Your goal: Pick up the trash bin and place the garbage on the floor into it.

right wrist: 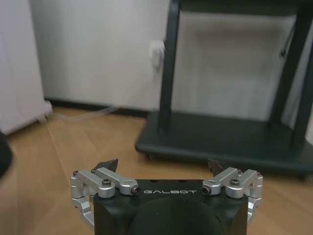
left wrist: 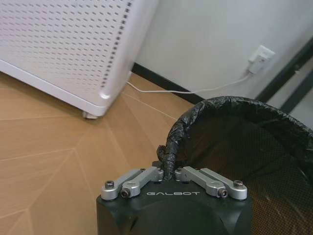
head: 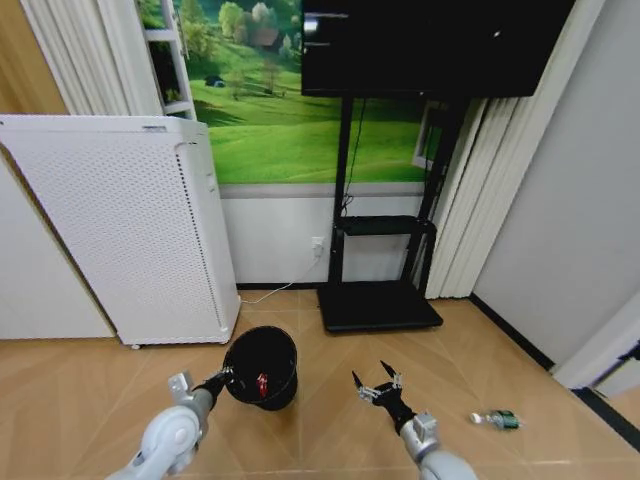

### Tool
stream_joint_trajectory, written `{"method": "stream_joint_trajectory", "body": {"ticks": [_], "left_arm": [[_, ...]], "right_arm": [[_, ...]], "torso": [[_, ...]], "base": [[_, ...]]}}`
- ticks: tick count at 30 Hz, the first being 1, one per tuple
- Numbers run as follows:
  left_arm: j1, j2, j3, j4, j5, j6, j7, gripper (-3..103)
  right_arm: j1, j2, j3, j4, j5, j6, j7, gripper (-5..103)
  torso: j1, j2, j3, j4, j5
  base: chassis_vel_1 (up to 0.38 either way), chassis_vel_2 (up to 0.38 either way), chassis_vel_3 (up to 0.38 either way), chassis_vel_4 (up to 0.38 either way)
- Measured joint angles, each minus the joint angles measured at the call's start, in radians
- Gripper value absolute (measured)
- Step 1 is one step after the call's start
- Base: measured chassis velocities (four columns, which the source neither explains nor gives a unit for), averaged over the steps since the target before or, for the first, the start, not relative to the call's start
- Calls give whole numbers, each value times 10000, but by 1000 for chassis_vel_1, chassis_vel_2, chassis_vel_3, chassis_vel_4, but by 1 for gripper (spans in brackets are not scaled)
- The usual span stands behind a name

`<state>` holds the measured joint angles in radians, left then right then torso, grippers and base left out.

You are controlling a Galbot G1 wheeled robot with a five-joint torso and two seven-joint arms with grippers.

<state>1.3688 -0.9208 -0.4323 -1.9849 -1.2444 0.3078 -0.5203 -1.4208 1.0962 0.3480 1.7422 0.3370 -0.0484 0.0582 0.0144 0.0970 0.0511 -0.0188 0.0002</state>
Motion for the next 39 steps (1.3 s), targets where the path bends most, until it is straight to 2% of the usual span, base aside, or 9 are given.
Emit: {"method": "stream_joint_trajectory", "body": {"ticks": [5, 7, 12, 19, 29, 34, 35, 38, 39], "left_arm": [[748, -20, -1275, -167, -106, 372, 218, 3], [1456, -6, -2464, -224, -217, 683, 535, 3], [2199, -112, -3826, -112, -390, 879, 921, 3], [2493, -274, -4069, -140, -471, 906, 1040, 3], [2261, -401, -3557, -324, -401, 783, 982, 3], [2109, -367, -3389, -380, -459, 726, 901, 3], [2109, -367, -3389, -380, -459, 726, 901, 3], [1949, -298, -3257, -370, -505, 691, 842, 3], [1949, -298, -3257, -370, -505, 691, 842, 3]], "right_arm": [[385, 41, -64, -1246, 193, -334, 119, 100], [561, 189, -72, -2094, -149, -342, 113, 100], [827, 494, -103, -3348, -776, -418, 132, 100], [1391, 744, -116, -4733, -1218, -285, 236, 100], [2561, 1197, -527, -6690, -1656, -465, 354, 103], [2920, 1399, -556, -7499, -2052, -390, 490, 84], [2920, 1399, -556, -7499, -2052, -390, 490, 84], [2832, 1363, -523, -7543, -2070, -336, 571, 68], [2832, 1363, -523, -7543, -2070, -336, 571, 68]], "torso": [[-1, 1, -2, 4, -7], [-2, 1, -2, 7, -2], [-2, 1, -2, 7, -4], [-2, 1, -2, -2, -5], [-1, 1, -2, 3, -3], [-1, 0, -1, 4, -3], [-1, 0, -1, 4, -3], [-1, 1, -2, 3, -2], [-1, 1, -2, 3, -2]], "base": [[29, -6, 17, -17], [87, 90, -80, -59], [38, 64, -36, -40], [0, 0, 0, 0], [0, 0, 0, 0], [0, 0, 0, 0], [0, 0, 0, 0], [0, 0, 0, 0], [0, 0, 0, 0]]}}
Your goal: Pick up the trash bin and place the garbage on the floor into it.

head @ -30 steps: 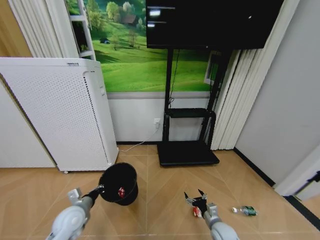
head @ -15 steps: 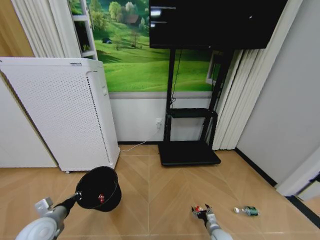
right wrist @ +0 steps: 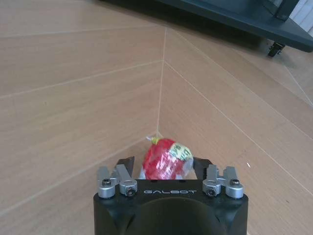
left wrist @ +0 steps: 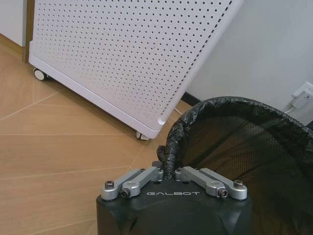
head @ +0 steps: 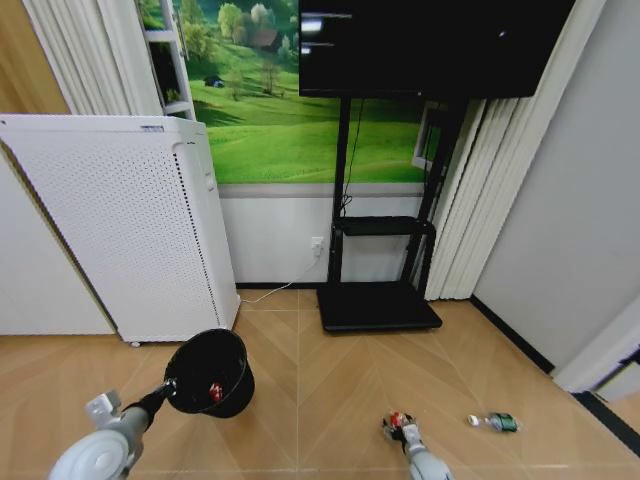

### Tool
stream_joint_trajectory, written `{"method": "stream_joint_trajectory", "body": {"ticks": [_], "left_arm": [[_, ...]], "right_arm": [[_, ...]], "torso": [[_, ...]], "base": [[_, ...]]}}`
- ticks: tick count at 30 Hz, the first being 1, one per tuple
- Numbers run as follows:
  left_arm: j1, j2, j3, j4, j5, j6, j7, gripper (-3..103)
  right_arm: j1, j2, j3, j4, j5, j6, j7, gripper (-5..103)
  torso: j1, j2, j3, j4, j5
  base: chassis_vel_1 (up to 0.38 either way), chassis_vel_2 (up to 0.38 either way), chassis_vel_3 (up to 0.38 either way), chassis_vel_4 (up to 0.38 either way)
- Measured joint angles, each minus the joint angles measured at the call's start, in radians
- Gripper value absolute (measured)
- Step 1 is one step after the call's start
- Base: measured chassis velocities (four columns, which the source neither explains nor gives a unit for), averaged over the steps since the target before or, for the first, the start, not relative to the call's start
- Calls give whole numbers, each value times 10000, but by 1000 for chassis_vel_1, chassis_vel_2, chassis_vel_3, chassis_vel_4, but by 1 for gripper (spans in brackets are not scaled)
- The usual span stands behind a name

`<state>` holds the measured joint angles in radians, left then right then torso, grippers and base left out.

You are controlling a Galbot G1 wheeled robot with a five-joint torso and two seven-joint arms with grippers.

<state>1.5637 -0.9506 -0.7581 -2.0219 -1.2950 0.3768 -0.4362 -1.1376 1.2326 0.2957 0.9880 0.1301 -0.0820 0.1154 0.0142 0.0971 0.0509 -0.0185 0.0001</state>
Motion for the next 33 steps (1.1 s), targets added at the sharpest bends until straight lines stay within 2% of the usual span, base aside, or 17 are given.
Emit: {"method": "stream_joint_trajectory", "body": {"ticks": [1, 4, 5, 8, 9, 12, 13, 16, 18, 19, 21, 22, 26, 28, 29, 30, 33], "left_arm": [[-50, 16, 57, 23, -2, -9, -11, 3], [-203, 40, 270, 87, -6, -19, -60, 3], [-203, 40, 270, 87, -6, -19, -60, 3], [-392, 84, 625, 164, 14, -49, -111, 3], [-392, 84, 625, 164, 14, -49, -111, 3], [-548, 129, 923, 240, 47, -66, -150, 3], [-678, 179, 1158, 321, 68, -67, -155, 3], [-1098, 354, 1802, 537, 52, -59, -158, 3], [-1639, 571, 2464, 833, 57, -51, -132, 3], [-1639, 571, 2464, 833, 57, -51, -132, 3], [-2045, 699, 2941, 1157, 409, -43, -54, 3], [-2137, 692, 3103, 1283, 759, -97, 31, 3], [-2693, 616, 3700, 1695, 1311, -189, 230, 3], [-3576, 598, 4622, 2326, 1753, -319, 457, 3], [-4272, 576, 5418, 2842, 2198, -442, 628, 3], [-4272, 576, 5418, 2842, 2198, -442, 628, 3], [-5572, 435, 6906, 3624, 2508, -607, 979, 3]], "right_arm": [[-49, -35, 14, 9, 0, 11, 2, 68], [-197, -142, 103, 122, 25, 42, 2, 51], [-197, -142, 103, 122, 25, 42, 2, 51], [-512, -360, 213, 584, 251, 76, -4, 37], [-512, -360, 213, 584, 251, 76, -4, 37], [-936, -697, 335, 1435, 732, 110, -244, 33], [-1424, -1167, 448, 2494, 1275, 103, -488, 28], [-2364, -2022, 734, 4554, 2296, 250, -953, 28], [-2943, -2452, 959, 6271, 2873, 401, -1212, 28], [-2943, -2452, 959, 6271, 2873, 401, -1212, 28], [-3153, -2702, 936, 7703, 3328, 428, -1432, 28], [-3089, -2817, 692, 8235, 3522, 388, -1567, 28], [-3039, -2865, 321, 8947, 3626, 320, -1909, 28], [-3116, -2844, 80, 9414, 3589, 282, -2280, 28], [-3178, -2831, -4, 9624, 3497, 281, -2677, 28], [-3178, -2831, -4, 9624, 3497, 281, -2677, 28], [-3208, -2867, -129, 9853, 3364, 485, -3290, 28]], "torso": [[0, 0, 0, -1, 0], [0, 0, 1, 0, 0], [0, 0, 1, 0, 0], [0, 0, 0, 0, 0], [0, 0, 0, 0, 0], [0, -1, 0, 1, 8], [0, -1, 0, 1, 8], [0, -1, 0, -1, -12], [-1, 0, 0, -3, 5], [-1, 0, 0, -3, 5], [0, 0, 0, -9, -10], [0, 0, 0, 3, -1], [0, 0, 0, 9, 4], [0, 0, 0, 7, 0], [0, -1, 1, -5, 2], [0, -1, 1, -5, 2], [0, -1, 1, -4, 3]], "base": [[0, 0, 0, 0], [0, 0, 0, 0], [0, 0, 0, 0], [0, 0, 0, 0], [0, 0, 0, 0], [0, 0, 0, 0], [0, 0, 0, 0], [0, 0, 0, 0], [0, 0, 0, 0], [0, 0, 0, 0], [0, 0, 0, 0], [0, 0, 0, 0], [0, 0, 0, 0], [0, 0, 0, 0], [0, 0, 0, 0], [0, 0, 0, 0], [0, 0, 0, 0]]}}
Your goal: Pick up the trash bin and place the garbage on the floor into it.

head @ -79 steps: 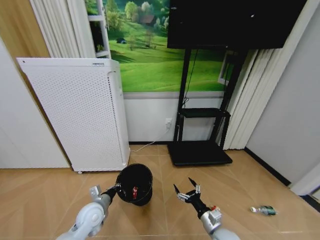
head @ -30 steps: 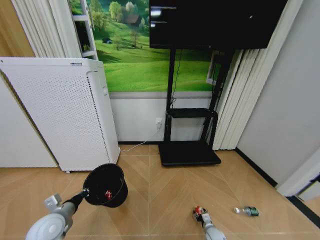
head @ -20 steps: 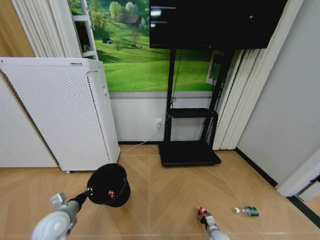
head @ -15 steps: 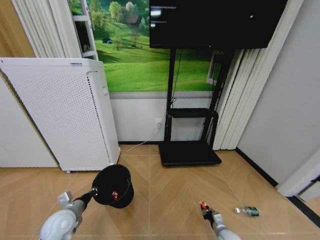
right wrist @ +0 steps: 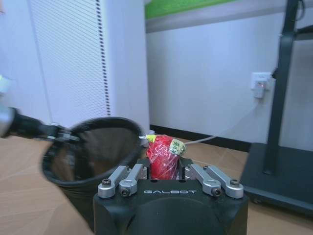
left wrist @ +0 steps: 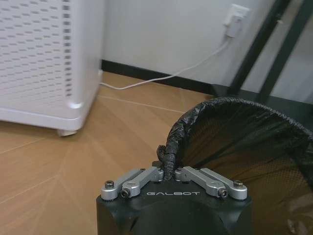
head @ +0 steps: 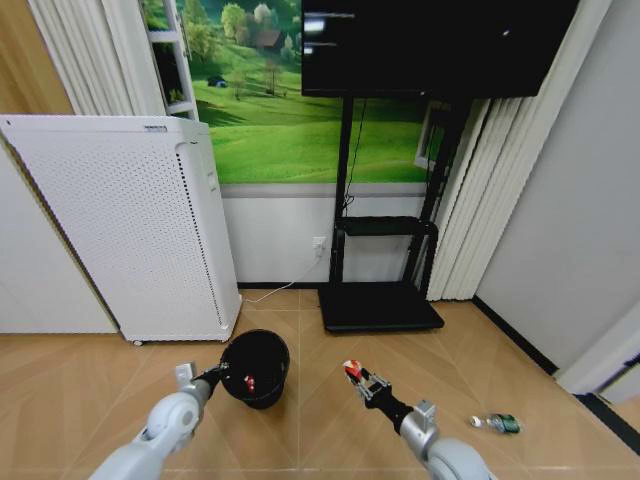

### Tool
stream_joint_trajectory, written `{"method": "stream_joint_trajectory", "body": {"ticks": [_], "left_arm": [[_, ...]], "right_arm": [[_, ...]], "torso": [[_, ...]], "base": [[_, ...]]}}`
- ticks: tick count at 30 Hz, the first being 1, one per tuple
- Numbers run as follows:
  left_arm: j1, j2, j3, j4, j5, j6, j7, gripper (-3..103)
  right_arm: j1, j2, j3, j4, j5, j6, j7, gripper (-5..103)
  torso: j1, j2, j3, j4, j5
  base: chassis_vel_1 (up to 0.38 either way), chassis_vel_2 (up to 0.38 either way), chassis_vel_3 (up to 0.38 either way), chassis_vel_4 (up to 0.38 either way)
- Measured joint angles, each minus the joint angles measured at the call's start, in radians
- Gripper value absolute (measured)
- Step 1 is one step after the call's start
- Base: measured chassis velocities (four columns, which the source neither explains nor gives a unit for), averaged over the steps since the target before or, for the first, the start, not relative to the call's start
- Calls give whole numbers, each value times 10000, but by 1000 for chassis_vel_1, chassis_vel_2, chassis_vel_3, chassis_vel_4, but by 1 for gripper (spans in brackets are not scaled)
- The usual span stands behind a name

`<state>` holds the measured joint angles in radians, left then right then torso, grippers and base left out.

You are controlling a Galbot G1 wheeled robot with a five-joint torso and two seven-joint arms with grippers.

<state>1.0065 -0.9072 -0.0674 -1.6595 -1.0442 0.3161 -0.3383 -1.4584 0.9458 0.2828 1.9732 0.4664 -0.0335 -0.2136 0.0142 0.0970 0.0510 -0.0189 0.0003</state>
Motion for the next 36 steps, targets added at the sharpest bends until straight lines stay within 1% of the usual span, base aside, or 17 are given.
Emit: {"method": "stream_joint_trajectory", "body": {"ticks": [1, 3, 4, 8, 9, 11, 14, 18, 22, 24, 26, 27, 29, 31, 32, 35, 36], "left_arm": [[0, 0, 0, 0, 0, 0, 0, 3], [-1003, -186, 1094, 604, 38, -132, 342, 3], [-1003, -186, 1094, 604, 38, -132, 342, 3], [-2694, -752, 3023, 1448, 15, -312, 1283, 3], [-2694, -752, 3023, 1448, 15, -312, 1283, 3], [-3140, -988, 3766, 1551, -79, -314, 1657, 3], [-3223, -1113, 4128, 1399, -303, -309, 1707, 3], [-2984, -1105, 4185, 1067, -401, -285, 1673, 3], [-2375, -788, 3925, 597, -393, -258, 1586, 3], [-1774, -587, 3561, 90, -630, -195, 1414, 3], [-1508, -534, 3383, -90, -655, -189, 1391, 3], [-1240, -468, 3148, -248, -655, -187, 1367, 3], [-1094, -421, 2995, -319, -654, -187, 1360, 3], [-913, -353, 2716, -378, -654, -187, 1347, 3], [-913, -353, 2716, -378, -654, -187, 1347, 3], [-793, -368, 2376, -412, -663, -187, 1284, 3], [-793, -368, 2376, -412, -663, -187, 1284, 3]], "right_arm": [[0, 0, 0, 0, 0, 0, 0, 28], [111, -45, -103, 13, -51, 185, -340, 28], [111, -45, -103, 13, -51, 185, -340, 28], [387, -60, -334, -232, -133, 490, -820, 28], [387, -60, -334, -232, -133, 490, -820, 28], [443, -10, -392, -354, -197, 584, -839, 28], [456, 84, -392, -517, -342, 729, -817, 28], [453, 178, -316, -655, -468, 859, -690, 28], [449, 288, -291, -731, -539, 884, -467, 27], [447, 382, -330, -732, -570, 878, -213, 37], [437, 427, -337, -731, -592, 877, -134, 37], [416, 476, -339, -733, -605, 883, -34, 47], [399, 502, -343, -735, -612, 909, 57, 47], [372, 531, -346, -738, -677, 913, 252, 58], [372, 531, -346, -738, -677, 913, 252, 58], [364, 538, -343, -716, -686, 977, 482, 74], [364, 538, -343, -716, -686, 977, 482, 74]], "torso": [[0, 0, 0, 0, 0], [0, 0, 1, 6, -5], [0, 0, 1, 6, -5], [1, 0, 1, 1, -2], [1, 0, 1, 1, -2], [1, 0, 1, -1, -1], [1, 0, 1, 3, -1], [0, 0, -1, 3, -1], [1, -1, -1, 6, -2], [0, 0, -1, 7, -3], [0, 0, -1, 8, -5], [0, 0, -2, 7, -5], [0, 0, -1, 6, -3], [0, 0, -1, 6, -4], [0, 0, -1, 6, -4], [0, 0, -1, 2, -4], [0, 0, -1, 2, -4]], "base": [[0, 0, 0, 0], [0, 0, 0, 0], [0, 0, 0, 0], [0, 0, 0, 0], [0, 0, 0, 0], [0, 0, 0, 0], [0, 0, 0, 0], [0, 0, 0, 0], [0, 0, 0, 0], [0, 0, 0, 0], [0, 0, 0, 0], [0, 0, 0, 0], [0, 0, 0, 0], [0, 0, 0, 0], [0, 0, 0, 0], [0, 0, 0, 0], [0, 0, 0, 0]]}}
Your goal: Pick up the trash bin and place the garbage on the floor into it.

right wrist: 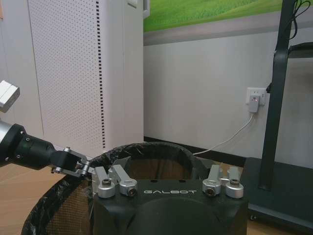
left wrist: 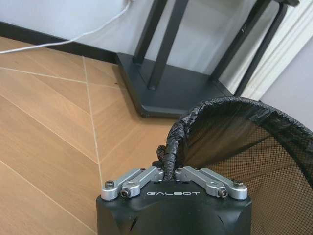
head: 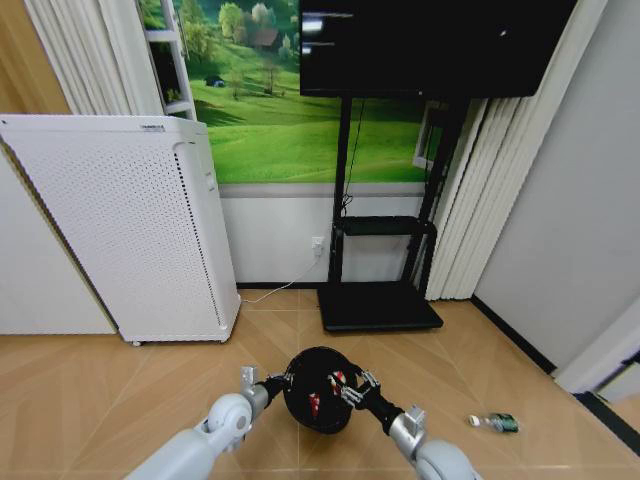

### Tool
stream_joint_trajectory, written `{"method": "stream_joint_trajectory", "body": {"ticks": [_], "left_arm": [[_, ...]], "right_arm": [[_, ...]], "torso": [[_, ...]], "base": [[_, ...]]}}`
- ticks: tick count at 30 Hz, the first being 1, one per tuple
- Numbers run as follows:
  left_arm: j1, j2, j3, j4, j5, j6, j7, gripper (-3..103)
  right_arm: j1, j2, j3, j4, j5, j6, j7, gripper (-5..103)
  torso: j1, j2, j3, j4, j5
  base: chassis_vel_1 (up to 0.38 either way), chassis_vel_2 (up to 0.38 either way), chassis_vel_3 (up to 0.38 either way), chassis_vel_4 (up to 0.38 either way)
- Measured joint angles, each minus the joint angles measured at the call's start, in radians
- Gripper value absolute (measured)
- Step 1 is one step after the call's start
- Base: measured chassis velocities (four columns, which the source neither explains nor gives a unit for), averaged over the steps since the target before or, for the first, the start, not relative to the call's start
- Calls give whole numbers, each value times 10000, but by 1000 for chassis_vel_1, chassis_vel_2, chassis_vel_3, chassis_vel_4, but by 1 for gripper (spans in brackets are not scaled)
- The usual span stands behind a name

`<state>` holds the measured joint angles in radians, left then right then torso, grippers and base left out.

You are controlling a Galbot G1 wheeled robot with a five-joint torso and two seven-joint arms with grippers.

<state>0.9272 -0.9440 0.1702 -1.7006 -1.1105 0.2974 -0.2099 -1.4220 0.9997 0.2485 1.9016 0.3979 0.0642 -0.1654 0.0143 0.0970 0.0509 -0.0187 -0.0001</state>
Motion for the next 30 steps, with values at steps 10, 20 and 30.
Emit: {"method": "stream_joint_trajectory", "body": {"ticks": [10, 20, 30], "left_arm": [[1496, 163, -2990, -753, -1420, -199, -1377, 3], [2955, 241, -5021, -1652, -1637, -232, -1561, 3], [4262, -52, -6227, -2083, -1733, -224, -1517, 3]], "right_arm": [[-207, 110, 827, -523, 1324, -126, 1604, 100], [-23, 561, 842, -1325, 1043, -59, 1835, 100], [85, 719, 778, -2129, 1183, -81, 1951, 100]], "torso": [[0, 0, 0, 0, 2], [0, 1, 0, 1, -1], [-2, 1, -1, 3, 6]], "base": [[0, 0, 0, 0], [-21, -29, 30, 29], [-186, -193, 180, 199]]}}
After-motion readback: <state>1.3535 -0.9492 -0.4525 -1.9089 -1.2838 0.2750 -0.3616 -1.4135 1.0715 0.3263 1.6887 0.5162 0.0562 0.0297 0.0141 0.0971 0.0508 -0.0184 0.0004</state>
